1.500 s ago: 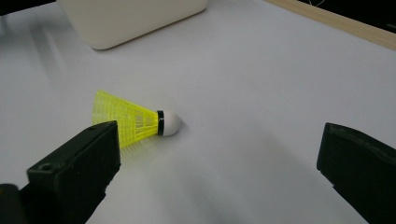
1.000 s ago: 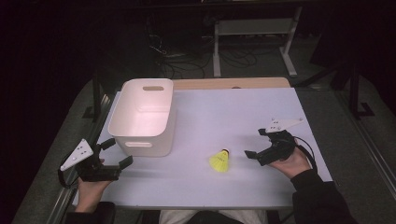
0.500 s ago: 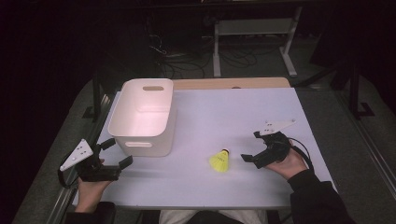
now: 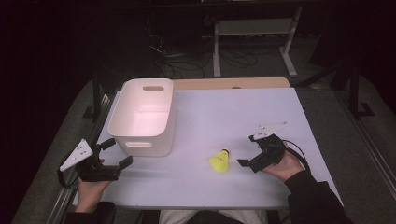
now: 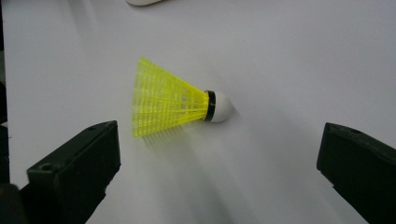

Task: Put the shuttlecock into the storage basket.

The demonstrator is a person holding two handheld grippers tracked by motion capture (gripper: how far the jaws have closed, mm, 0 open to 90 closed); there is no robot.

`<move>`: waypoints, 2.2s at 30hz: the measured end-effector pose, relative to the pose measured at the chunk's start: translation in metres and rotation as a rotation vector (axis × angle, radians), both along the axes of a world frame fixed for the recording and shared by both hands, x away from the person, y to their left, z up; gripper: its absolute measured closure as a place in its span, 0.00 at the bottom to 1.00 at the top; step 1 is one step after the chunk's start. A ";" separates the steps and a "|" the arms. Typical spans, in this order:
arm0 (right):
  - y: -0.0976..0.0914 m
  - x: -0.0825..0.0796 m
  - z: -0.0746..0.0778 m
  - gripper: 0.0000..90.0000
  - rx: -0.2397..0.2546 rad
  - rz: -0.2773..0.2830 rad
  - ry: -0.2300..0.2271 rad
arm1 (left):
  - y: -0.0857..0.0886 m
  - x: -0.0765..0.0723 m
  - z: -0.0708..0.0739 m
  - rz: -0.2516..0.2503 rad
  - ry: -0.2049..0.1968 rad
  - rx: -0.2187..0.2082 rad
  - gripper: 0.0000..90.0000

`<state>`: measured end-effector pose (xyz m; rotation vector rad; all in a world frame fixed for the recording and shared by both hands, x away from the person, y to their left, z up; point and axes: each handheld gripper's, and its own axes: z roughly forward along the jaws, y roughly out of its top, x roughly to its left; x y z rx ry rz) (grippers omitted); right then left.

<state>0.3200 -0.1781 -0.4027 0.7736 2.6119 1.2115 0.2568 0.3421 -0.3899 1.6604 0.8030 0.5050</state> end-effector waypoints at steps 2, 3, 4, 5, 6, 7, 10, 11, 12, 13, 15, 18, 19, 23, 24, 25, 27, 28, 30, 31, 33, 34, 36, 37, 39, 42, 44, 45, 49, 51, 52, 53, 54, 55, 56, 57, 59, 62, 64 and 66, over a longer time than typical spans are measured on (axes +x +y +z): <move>0.002 0.000 -0.001 0.00 -0.004 0.010 0.005 | 0.000 0.000 0.000 0.000 0.000 -0.001 0.00; 0.003 0.000 -0.002 0.00 -0.007 0.013 0.009 | 0.000 0.000 0.000 0.000 0.000 -0.001 0.00; 0.003 0.000 -0.003 0.00 -0.012 0.020 0.010 | 0.000 0.000 0.000 -0.001 0.000 0.002 0.00; 0.004 -0.001 -0.004 0.00 -0.015 0.021 0.014 | 0.000 0.000 0.000 -0.001 0.000 0.002 0.00; 0.005 -0.001 -0.004 0.00 -0.019 0.026 0.019 | 0.000 0.000 0.000 -0.002 0.000 0.002 0.00; 0.006 -0.001 -0.005 0.00 -0.024 0.030 0.019 | 0.000 0.000 0.000 -0.002 0.000 0.001 0.00; 0.009 -0.001 -0.006 0.00 -0.033 0.040 0.018 | 0.000 0.000 0.000 -0.002 0.000 0.001 0.00; 0.009 -0.001 -0.007 0.00 -0.037 0.042 0.018 | 0.000 0.000 0.000 -0.001 0.000 0.000 0.00; 0.010 -0.001 -0.007 0.00 -0.038 0.043 0.021 | 0.000 0.000 0.000 -0.002 0.000 0.000 0.00; 0.010 -0.001 -0.007 0.00 -0.038 0.046 0.019 | 0.000 0.000 0.000 -0.002 0.000 0.001 0.00; 0.011 -0.001 -0.007 0.02 -0.037 0.057 0.020 | 0.000 0.000 0.000 -0.002 0.000 0.001 0.00; 0.011 -0.002 -0.007 0.06 -0.041 0.073 0.020 | 0.000 0.000 0.000 -0.002 0.000 -0.002 0.00; 0.012 -0.002 -0.007 0.09 -0.040 0.082 0.022 | 0.000 0.000 0.000 -0.002 0.000 -0.002 0.00; 0.012 -0.003 -0.007 0.15 -0.038 0.107 0.032 | 0.000 0.000 0.000 -0.003 0.000 -0.004 0.00; 0.013 -0.003 -0.007 0.15 -0.039 0.112 0.035 | 0.000 0.000 0.000 -0.003 0.000 -0.004 0.00; 0.013 -0.003 -0.008 0.16 -0.044 0.116 0.041 | 0.000 0.000 0.000 -0.003 0.000 -0.004 0.00; 0.014 -0.003 -0.009 0.18 -0.052 0.124 0.048 | 0.000 0.000 0.000 -0.003 0.000 -0.004 0.00; 0.014 -0.003 -0.009 0.20 -0.055 0.132 0.055 | 0.000 0.000 0.000 -0.003 0.000 -0.004 0.00; 0.015 -0.003 -0.010 0.21 -0.060 0.143 0.062 | 0.000 0.000 0.000 -0.004 0.000 -0.005 0.00; 0.015 -0.003 -0.011 0.22 -0.064 0.145 0.065 | 0.000 0.000 0.000 -0.004 0.000 -0.005 0.00; 0.016 -0.003 -0.011 0.25 -0.065 0.158 0.074 | 0.000 0.000 0.000 -0.004 0.000 -0.005 0.00; 0.016 -0.003 -0.012 0.26 -0.066 0.162 0.080 | 0.000 -0.001 0.000 -0.004 -0.001 -0.006 0.00; 0.017 -0.002 -0.013 0.28 -0.071 0.174 0.086 | 0.000 -0.001 0.000 -0.005 0.000 -0.006 0.00; 0.017 -0.002 -0.013 0.30 -0.072 0.180 0.090 | 0.000 -0.001 0.000 -0.005 -0.001 -0.006 0.00; 0.018 -0.003 -0.014 0.35 -0.079 0.195 0.095 | 0.000 -0.001 0.000 -0.007 -0.001 -0.005 0.00; 0.020 -0.003 -0.016 0.42 -0.091 0.219 0.107 | 0.000 -0.001 0.000 -0.007 -0.002 -0.006 0.00; 0.021 -0.002 -0.016 0.47 -0.095 0.232 0.110 | 0.000 -0.001 0.000 -0.007 -0.003 -0.006 0.00; 0.021 -0.002 -0.016 0.51 -0.096 0.235 0.112 | 0.000 -0.001 0.000 -0.007 -0.002 -0.008 0.00; 0.023 -0.003 -0.018 0.64 -0.105 0.253 0.115 | 0.000 -0.001 0.000 -0.007 -0.002 -0.007 0.00; 0.025 -0.002 -0.018 0.70 -0.108 0.260 0.120 | 0.000 -0.001 0.000 -0.008 -0.004 -0.008 0.00; 0.025 -0.002 -0.019 0.73 -0.108 0.265 0.124 | 0.000 -0.001 0.000 -0.008 -0.004 -0.008 0.00; 0.025 -0.002 -0.019 0.77 -0.106 0.274 0.126 | 0.000 -0.001 0.000 -0.008 -0.003 -0.009 0.00; 0.026 -0.001 -0.019 0.80 -0.106 0.279 0.127 | 0.000 -0.001 0.000 -0.008 -0.004 -0.009 0.00; 0.026 -0.001 -0.019 0.83 -0.107 0.281 0.128 | 0.000 -0.001 0.000 -0.008 -0.005 -0.008 0.00; 0.027 -0.001 -0.020 0.86 -0.107 0.287 0.129 | 0.000 -0.001 0.000 -0.008 -0.005 -0.010 0.00; 0.027 -0.001 -0.020 0.88 -0.109 0.294 0.133 | 0.000 -0.001 0.000 -0.008 -0.004 -0.010 0.00; 0.028 0.000 -0.021 0.91 -0.115 0.300 0.140 | 0.000 -0.001 0.000 -0.008 -0.004 -0.011 0.00; 0.030 0.000 -0.022 0.96 -0.123 0.313 0.145 | 0.000 -0.001 0.000 -0.009 -0.004 -0.009 0.00; 0.031 0.000 -0.022 0.98 -0.128 0.316 0.149 | 0.000 -0.001 0.000 -0.008 -0.003 -0.009 0.00; 0.032 0.000 -0.023 0.98 -0.132 0.322 0.148 | 0.000 -0.001 0.000 -0.008 -0.004 -0.009 0.00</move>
